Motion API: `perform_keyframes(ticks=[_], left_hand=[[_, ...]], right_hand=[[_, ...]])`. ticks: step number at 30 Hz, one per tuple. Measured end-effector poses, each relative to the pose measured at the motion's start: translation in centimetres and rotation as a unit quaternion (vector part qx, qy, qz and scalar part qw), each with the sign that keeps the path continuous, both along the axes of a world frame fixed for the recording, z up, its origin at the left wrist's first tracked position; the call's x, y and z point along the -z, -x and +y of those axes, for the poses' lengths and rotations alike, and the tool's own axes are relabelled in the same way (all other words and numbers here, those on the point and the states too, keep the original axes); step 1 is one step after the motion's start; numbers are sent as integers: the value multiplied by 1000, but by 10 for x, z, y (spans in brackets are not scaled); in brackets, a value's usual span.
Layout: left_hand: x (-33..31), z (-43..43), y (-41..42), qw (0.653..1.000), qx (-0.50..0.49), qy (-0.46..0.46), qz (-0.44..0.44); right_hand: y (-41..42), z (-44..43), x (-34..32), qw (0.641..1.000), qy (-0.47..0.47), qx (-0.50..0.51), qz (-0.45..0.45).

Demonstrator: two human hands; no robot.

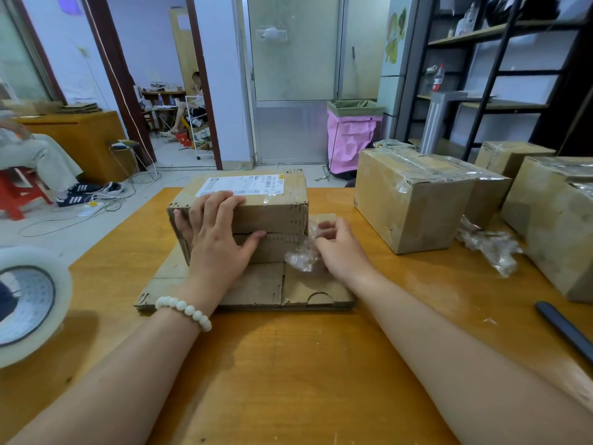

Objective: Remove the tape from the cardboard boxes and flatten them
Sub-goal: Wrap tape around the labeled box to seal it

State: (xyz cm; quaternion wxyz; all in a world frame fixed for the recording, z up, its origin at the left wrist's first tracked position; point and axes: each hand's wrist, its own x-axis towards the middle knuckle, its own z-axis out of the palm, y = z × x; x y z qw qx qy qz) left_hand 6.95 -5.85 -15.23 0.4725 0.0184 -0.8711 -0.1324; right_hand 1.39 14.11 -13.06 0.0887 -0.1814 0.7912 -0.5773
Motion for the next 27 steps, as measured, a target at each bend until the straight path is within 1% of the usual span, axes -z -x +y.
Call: perform_keyframes(ticks=[2,4,6,7,10,12,14,16,17,19,21,23,25,27], left_hand=[[0,1,-1,1000,-13,6,12],[-1,3,-1,1000,-17,9,14],[0,3,-1,1000,-14,5,1],[1,2,-1,1000,-12,3,-7],[1,1,0,1000,-5,-1,-20],[1,1,0,1000,-9,1,-19],[2,1,0,1000,-19,5,-16],[2,1,1,1000,-21,7,-15],[2,1,1,1000,-24,6,-14],[1,1,1,999,-43,-3,-1],[0,2,0,997,-63,-32,27],[-2,5,-2,995,-68,-56,40],[0,5,-2,996,-68,-42,35],[1,0,-1,998,-54,-28,16]], right_hand=[[1,3,0,998,43,-40,-37],[2,8,-3,988,112,-65,-85],[4,9,-6,976,162,-68,-128],[6,9,-5,977,156,-55,-131],[7,6,1,996,56,-2,-75],[5,7,2,999,20,5,-34],[3,8,2,998,-52,4,41],[-2,7,2,987,-117,5,111],[-4,7,2,984,-130,3,123],[-6,7,1,984,-136,-18,114],[-10,8,0,983,-144,-65,95],[-13,7,-1,970,-176,-111,122],[-15,5,-1,961,-195,-126,151],[-14,5,-2,965,-180,-118,149]])
